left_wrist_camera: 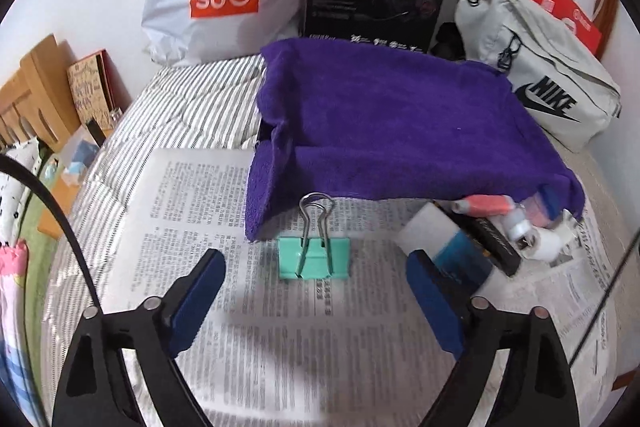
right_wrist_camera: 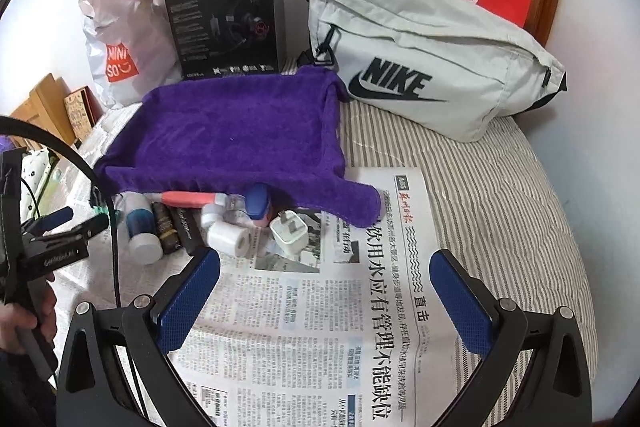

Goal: Organize rigid objects
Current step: 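Lower the left gripper onto the green binder clip and close it, then lower the right gripper onto the white charger plug and close it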

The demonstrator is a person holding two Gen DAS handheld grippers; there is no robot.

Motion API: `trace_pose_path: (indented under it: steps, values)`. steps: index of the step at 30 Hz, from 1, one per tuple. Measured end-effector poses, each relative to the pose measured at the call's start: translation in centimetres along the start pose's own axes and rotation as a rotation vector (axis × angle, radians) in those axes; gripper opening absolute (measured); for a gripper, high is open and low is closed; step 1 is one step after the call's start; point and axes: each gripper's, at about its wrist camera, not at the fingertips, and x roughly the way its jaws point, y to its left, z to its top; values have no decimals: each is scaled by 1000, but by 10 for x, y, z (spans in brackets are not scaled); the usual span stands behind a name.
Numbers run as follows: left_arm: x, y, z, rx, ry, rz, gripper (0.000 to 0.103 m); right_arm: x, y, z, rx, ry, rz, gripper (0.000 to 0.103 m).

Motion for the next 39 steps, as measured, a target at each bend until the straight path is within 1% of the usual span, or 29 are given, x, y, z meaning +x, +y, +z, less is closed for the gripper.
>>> trace_pose_path:
  steps: [3,7,9,11,13,14,16,17,23,26,31,33,34,36,39]
  values:
    - [11,3,-1,-11,9,-2,83,8,-5,-1,7,23,-13,103]
    - [23,4,-3,-9,22,22,74,20,-9,-1,20,49,-19,103]
    - [25,3,-4,5,13,40,73,25,-9,-1,20,59,-22,103]
    - [24,1,-5,20,3,55,69,30,-7,-2,14,71,-24,103]
    - [23,1,-5,18,-7,44,61,34,-5,-3,5,82,-23,103]
    - [23,1,-5,19,-12,43,59,37,-3,-4,2,90,-23,103]
    - [22,2,-4,22,-17,35,43,41,-1,-4,-3,100,-20,103]
    - [21,3,-4,23,-15,30,40,43,-1,-4,-5,102,-19,103]
    - [16,6,-9,36,0,2,39,49,1,-4,-9,103,-8,103]
    - [14,5,-12,53,8,6,39,54,-1,-4,-13,105,-2,103]
    - [13,3,-17,48,-17,17,39,69,-7,-5,-2,108,4,103]
    - [12,3,-19,50,-30,16,40,76,-8,-7,12,115,28,101]
    - [12,3,-20,52,-34,15,40,79,-8,-8,18,106,58,98]
    - [11,3,-21,54,-38,14,40,84,-6,-8,27,91,103,98]
    - [11,3,-20,54,-41,14,40,89,0,-8,4,61,123,94]
